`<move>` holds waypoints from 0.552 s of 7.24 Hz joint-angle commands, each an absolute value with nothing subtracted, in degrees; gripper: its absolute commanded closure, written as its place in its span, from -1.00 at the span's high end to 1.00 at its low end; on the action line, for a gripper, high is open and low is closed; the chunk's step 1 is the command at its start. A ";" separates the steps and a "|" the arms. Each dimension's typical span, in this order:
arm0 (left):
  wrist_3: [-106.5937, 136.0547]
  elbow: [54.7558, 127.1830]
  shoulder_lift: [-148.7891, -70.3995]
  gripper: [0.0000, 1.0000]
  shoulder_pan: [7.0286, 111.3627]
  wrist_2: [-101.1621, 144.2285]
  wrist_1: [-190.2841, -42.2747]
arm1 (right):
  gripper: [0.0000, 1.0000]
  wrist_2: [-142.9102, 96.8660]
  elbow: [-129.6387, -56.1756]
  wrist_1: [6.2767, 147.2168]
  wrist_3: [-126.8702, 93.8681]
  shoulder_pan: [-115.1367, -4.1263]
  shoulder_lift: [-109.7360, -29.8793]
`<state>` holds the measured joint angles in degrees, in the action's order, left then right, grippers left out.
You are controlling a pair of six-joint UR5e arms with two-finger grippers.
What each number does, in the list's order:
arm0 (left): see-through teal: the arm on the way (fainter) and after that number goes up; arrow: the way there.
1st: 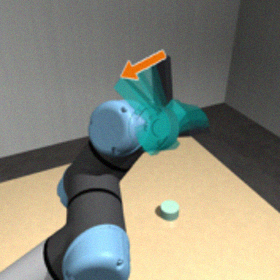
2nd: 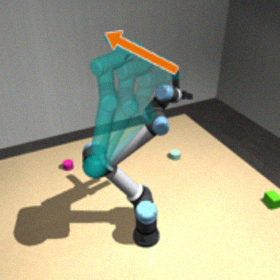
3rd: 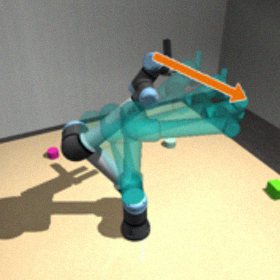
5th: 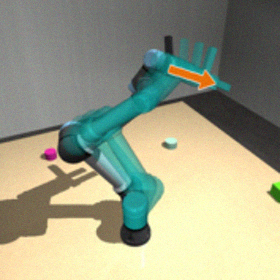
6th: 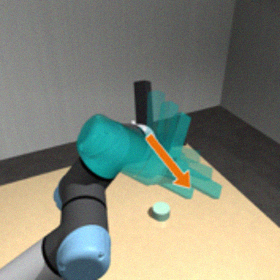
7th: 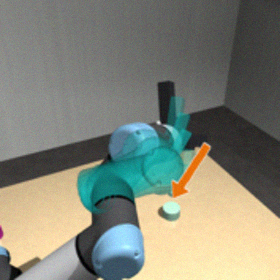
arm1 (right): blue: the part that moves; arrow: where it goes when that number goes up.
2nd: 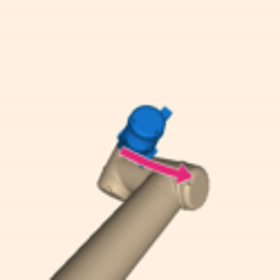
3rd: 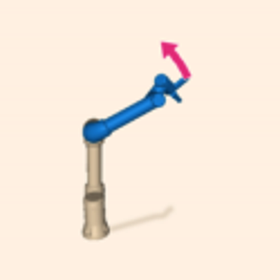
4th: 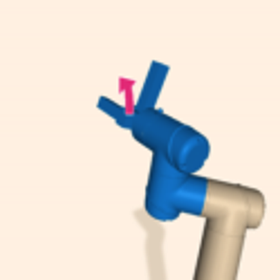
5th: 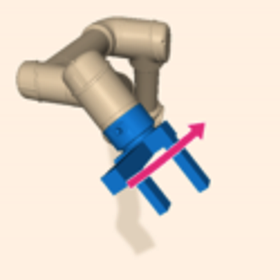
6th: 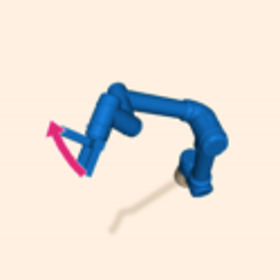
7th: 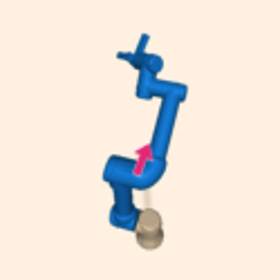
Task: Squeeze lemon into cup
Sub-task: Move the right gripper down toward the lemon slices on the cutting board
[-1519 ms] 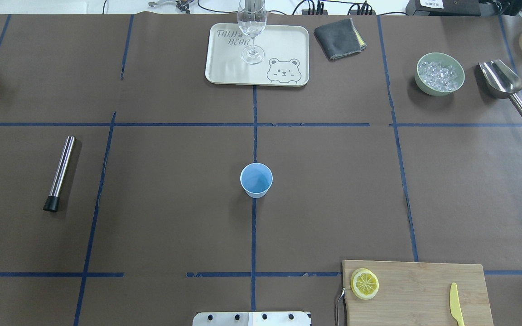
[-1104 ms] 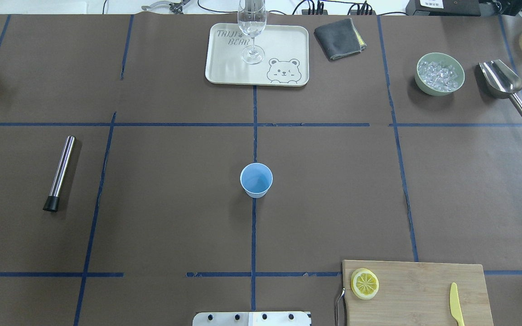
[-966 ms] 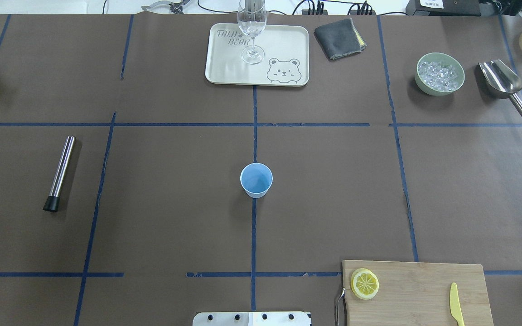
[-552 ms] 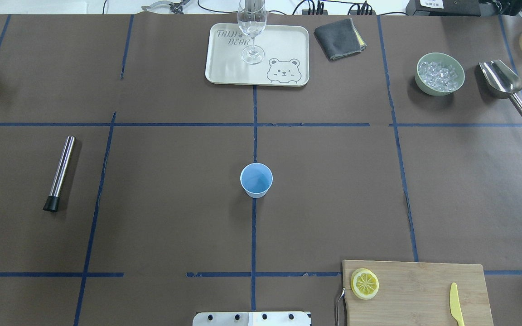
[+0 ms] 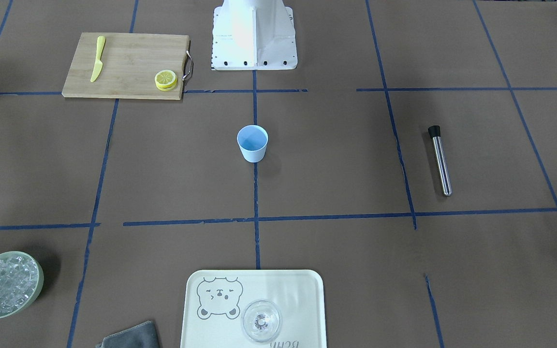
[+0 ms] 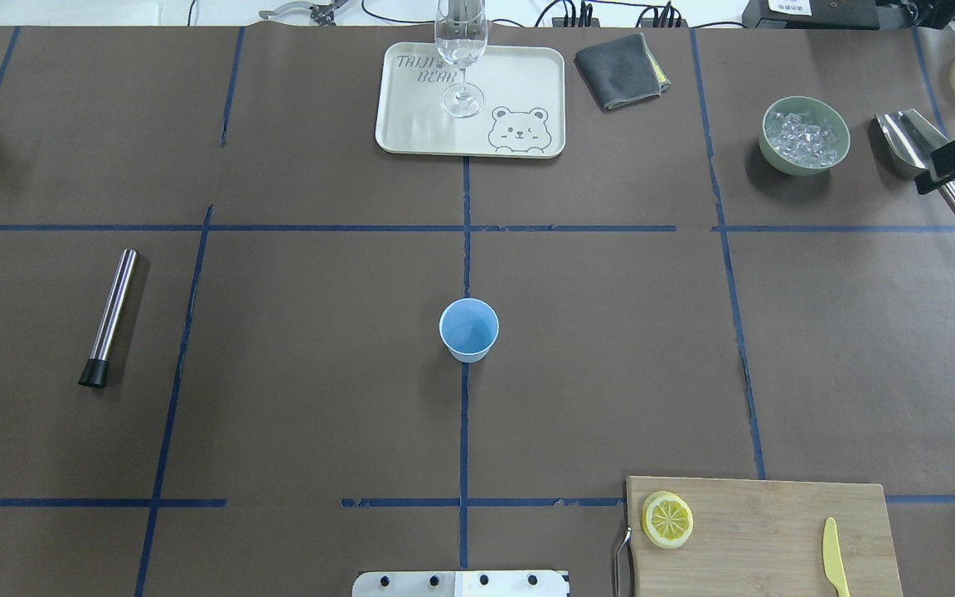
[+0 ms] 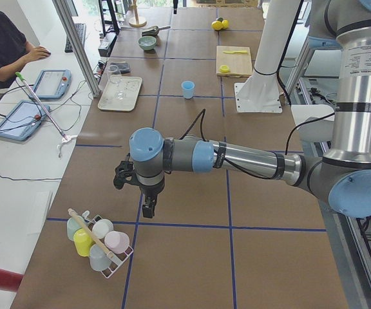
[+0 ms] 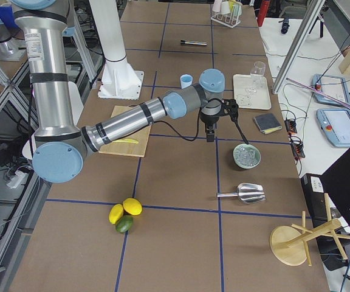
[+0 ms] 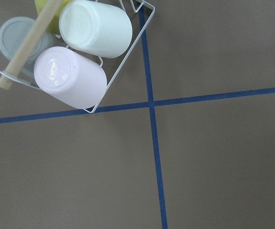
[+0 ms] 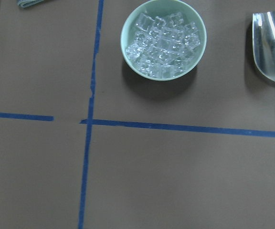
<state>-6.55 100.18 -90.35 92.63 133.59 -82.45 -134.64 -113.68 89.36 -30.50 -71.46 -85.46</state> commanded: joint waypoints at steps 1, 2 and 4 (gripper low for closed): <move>-6.24 100.46 -90.53 1.00 92.64 133.51 -82.79 | 1.00 -132.19 -120.48 88.42 -42.15 -63.75 -86.22; -6.15 100.46 -90.70 1.00 92.55 133.51 -82.79 | 1.00 -129.23 -123.80 88.42 -46.28 -59.81 -86.22; -6.15 100.81 -91.23 1.00 92.55 133.59 -82.79 | 1.00 -116.01 -127.95 87.20 -61.56 -46.13 -86.13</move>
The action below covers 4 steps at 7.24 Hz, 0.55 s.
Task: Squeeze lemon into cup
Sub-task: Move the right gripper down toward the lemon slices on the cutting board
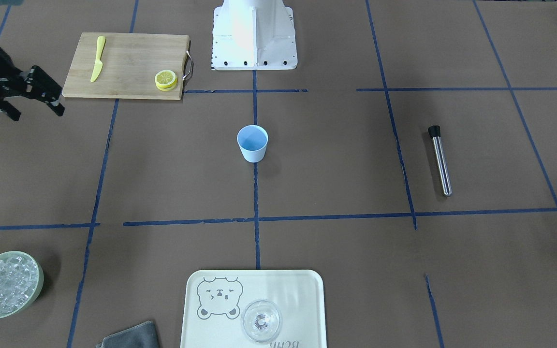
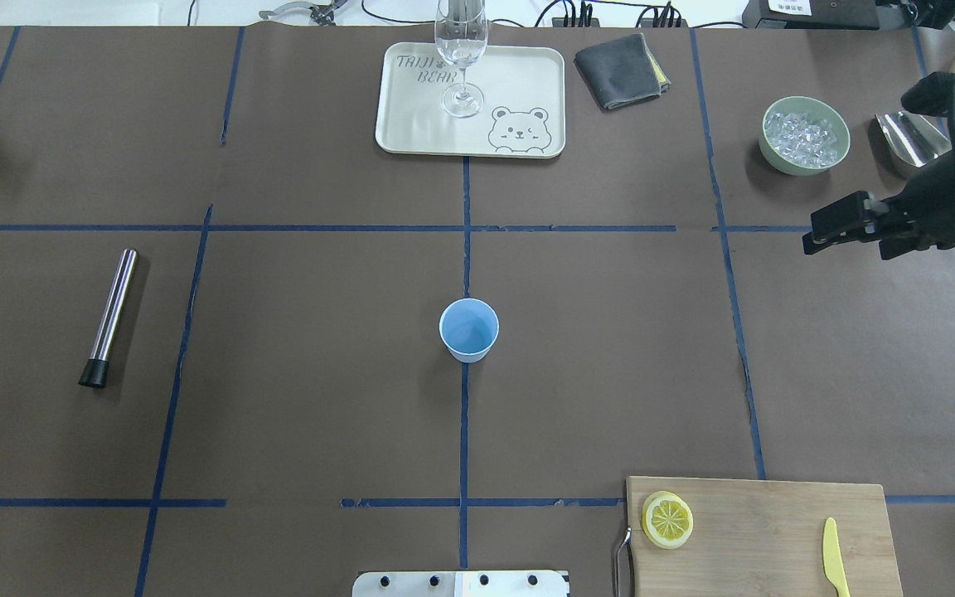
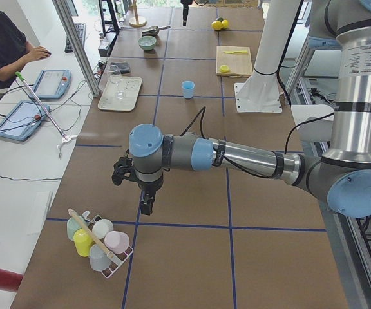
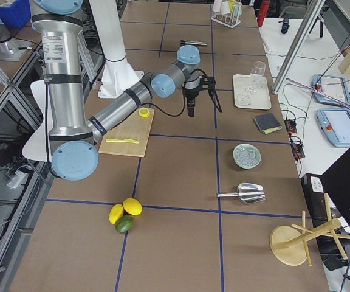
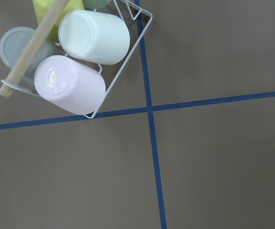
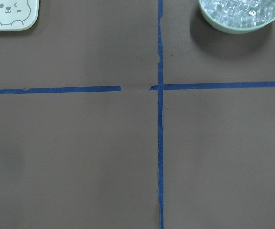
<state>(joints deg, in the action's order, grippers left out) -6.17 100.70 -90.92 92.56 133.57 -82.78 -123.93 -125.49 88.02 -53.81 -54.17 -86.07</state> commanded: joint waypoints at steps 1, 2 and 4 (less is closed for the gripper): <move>-6.15 100.90 -91.23 1.00 92.64 133.51 -82.79 | 1.00 -110.27 -129.97 87.10 -69.79 -38.40 -86.05; -6.41 101.33 -91.14 1.00 92.64 133.33 -82.88 | 1.00 -104.21 -132.60 87.10 -75.01 -31.62 -86.39; -6.33 102.21 -91.14 1.00 92.64 133.33 -82.88 | 1.00 -95.26 -133.86 87.01 -83.80 -19.67 -86.75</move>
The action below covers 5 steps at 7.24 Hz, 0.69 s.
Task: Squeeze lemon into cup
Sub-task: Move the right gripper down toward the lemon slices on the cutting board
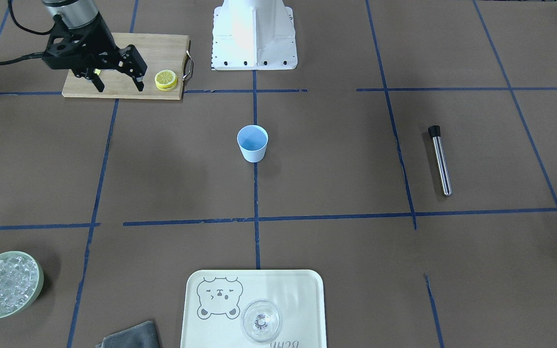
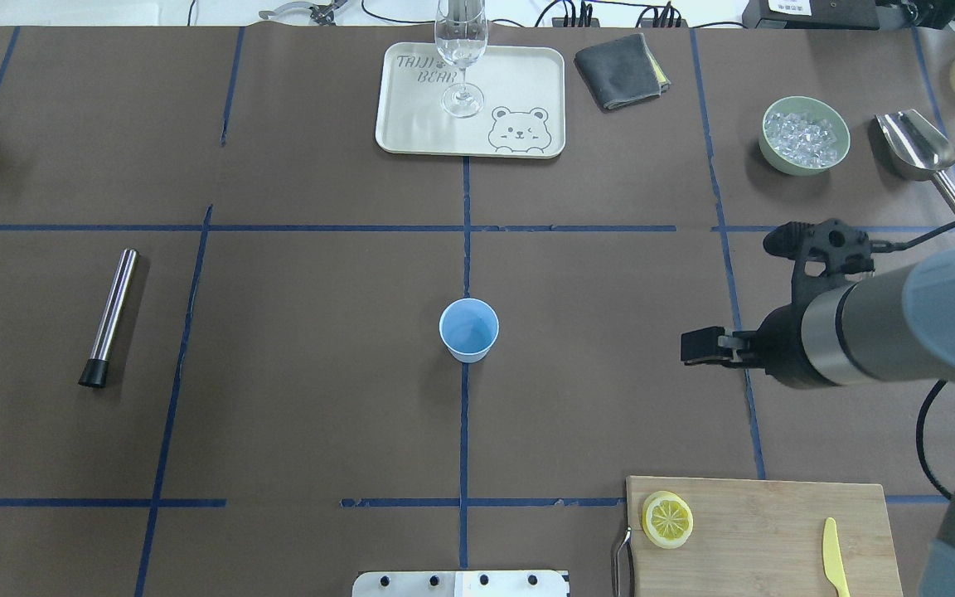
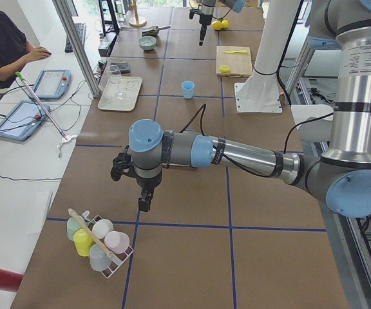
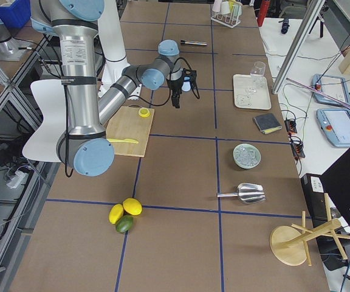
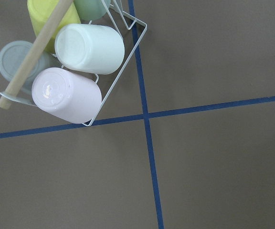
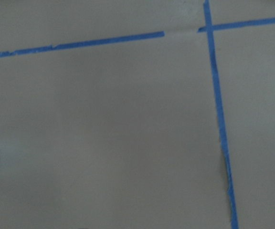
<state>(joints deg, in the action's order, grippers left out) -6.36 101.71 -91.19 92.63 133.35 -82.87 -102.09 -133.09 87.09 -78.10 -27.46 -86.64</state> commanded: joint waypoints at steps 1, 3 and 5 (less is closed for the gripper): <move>-6.42 102.22 -91.23 1.00 92.64 133.33 -82.88 | 1.00 -91.10 -133.42 87.10 -86.11 -14.12 -86.92; -6.42 102.22 -91.14 1.00 92.64 133.33 -82.88 | 1.00 -86.52 -127.40 86.23 -87.71 -8.38 -88.07; -6.33 102.83 -91.14 1.00 92.64 133.33 -82.88 | 1.00 -84.90 -121.75 76.95 -89.03 -6.86 -88.59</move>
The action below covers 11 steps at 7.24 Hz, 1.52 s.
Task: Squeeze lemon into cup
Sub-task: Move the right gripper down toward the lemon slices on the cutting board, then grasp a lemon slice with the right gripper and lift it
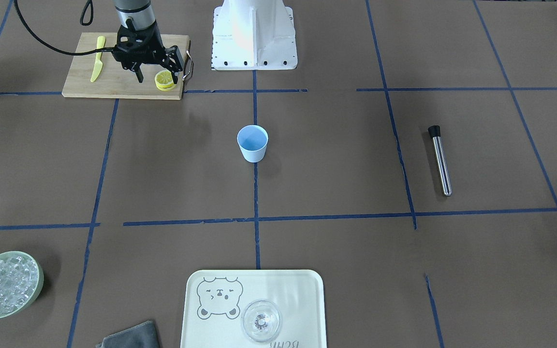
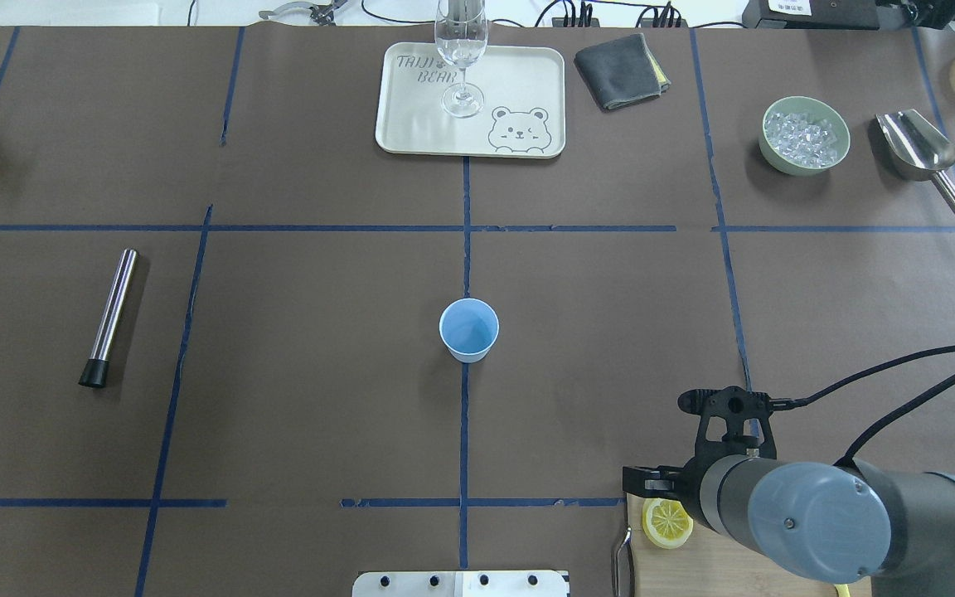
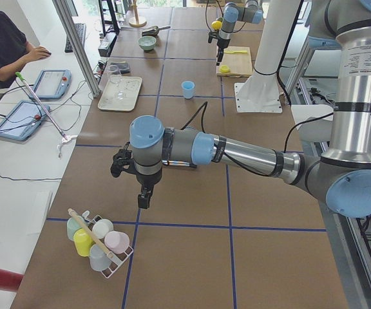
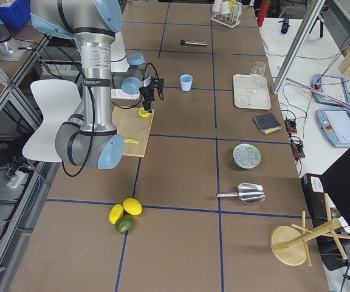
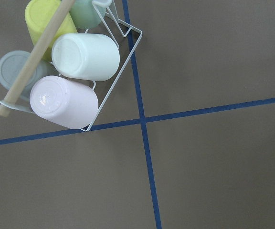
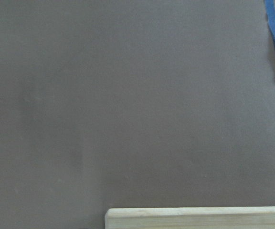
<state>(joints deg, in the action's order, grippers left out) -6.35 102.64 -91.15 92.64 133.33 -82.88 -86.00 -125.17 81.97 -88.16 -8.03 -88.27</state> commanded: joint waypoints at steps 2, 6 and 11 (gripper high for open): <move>-6.24 102.74 -91.14 1.00 92.64 133.42 -82.88 | 1.00 -85.08 -122.08 77.08 -89.21 -6.59 -88.24; -6.33 102.48 -91.14 1.00 92.64 133.68 -82.88 | 1.00 -84.56 -122.25 80.05 -89.30 -4.05 -88.33; -6.24 102.83 -91.14 1.00 92.64 133.94 -82.79 | 0.85 -84.73 -122.26 80.07 -89.30 -3.78 -88.15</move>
<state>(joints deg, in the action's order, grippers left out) -6.24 102.79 -91.07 92.64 133.87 -82.80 -84.66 -122.26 80.06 -89.30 -3.81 -88.22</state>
